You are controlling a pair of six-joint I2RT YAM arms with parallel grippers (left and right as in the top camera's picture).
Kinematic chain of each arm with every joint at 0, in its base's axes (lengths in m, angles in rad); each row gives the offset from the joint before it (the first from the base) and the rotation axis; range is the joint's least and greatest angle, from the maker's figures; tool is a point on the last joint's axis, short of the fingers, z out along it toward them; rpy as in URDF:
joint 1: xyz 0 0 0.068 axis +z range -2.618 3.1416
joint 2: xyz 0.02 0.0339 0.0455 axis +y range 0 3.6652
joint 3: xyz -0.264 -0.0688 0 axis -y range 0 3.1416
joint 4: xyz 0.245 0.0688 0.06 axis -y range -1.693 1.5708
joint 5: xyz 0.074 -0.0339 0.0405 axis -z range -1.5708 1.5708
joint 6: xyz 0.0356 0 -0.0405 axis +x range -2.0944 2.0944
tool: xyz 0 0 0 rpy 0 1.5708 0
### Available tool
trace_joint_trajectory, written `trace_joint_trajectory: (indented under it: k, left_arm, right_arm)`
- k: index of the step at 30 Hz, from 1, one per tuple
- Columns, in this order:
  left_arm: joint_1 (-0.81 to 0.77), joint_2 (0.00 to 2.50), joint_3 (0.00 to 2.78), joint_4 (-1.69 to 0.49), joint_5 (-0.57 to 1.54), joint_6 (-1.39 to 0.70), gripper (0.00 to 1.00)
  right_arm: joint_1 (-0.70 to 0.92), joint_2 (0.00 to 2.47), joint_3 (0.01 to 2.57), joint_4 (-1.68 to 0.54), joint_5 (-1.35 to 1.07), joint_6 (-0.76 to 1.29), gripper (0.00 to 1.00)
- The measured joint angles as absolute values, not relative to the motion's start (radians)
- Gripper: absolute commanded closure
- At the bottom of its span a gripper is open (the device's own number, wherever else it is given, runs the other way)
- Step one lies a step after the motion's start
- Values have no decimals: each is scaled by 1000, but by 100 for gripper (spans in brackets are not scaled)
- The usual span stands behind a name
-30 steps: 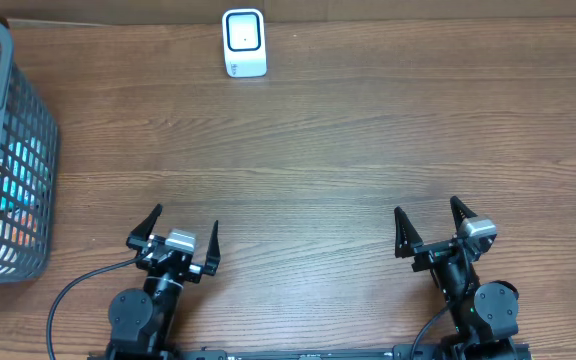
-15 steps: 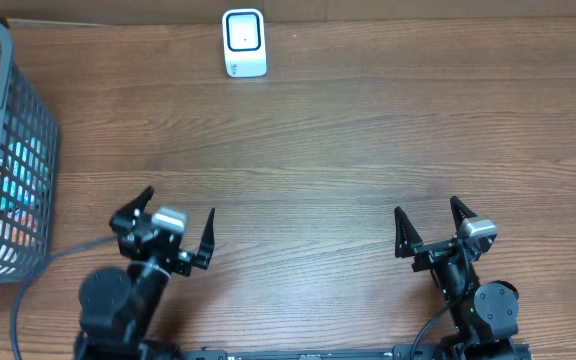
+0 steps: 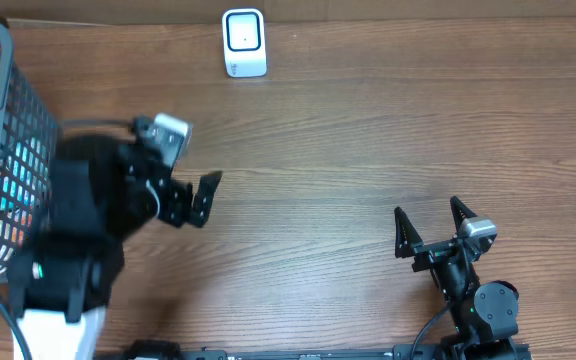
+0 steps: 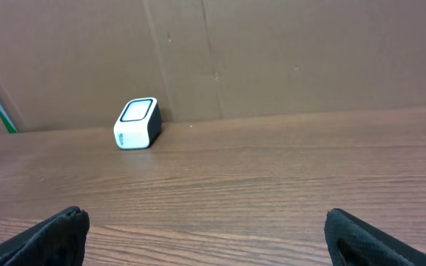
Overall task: Scan the item barcode
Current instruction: 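Move the left gripper over the basket and reach down into it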
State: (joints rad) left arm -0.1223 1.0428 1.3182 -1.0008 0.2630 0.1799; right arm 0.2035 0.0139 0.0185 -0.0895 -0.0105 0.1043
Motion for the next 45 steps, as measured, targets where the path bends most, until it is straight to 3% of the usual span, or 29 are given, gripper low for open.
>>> trace_joint_trajectory:
  k: [6,17,35,45]
  left_arm:
    - [-122,1203,1496,-1112,350,174,0]
    - [-122,1331,1501,-1137,416,163,1]
    - [-119,1399,1510,-1069,320,25,0]
    - [83,1399,1729,-1113,282,-48,0]
  right_arm:
    - [204,14,19,-90,-10,105,0]
    - [204,14,19,-89,-11,105,0]
    - [204,14,19,-89,-10,104,0]
    - [204,14,19,-89,-10,104,0]
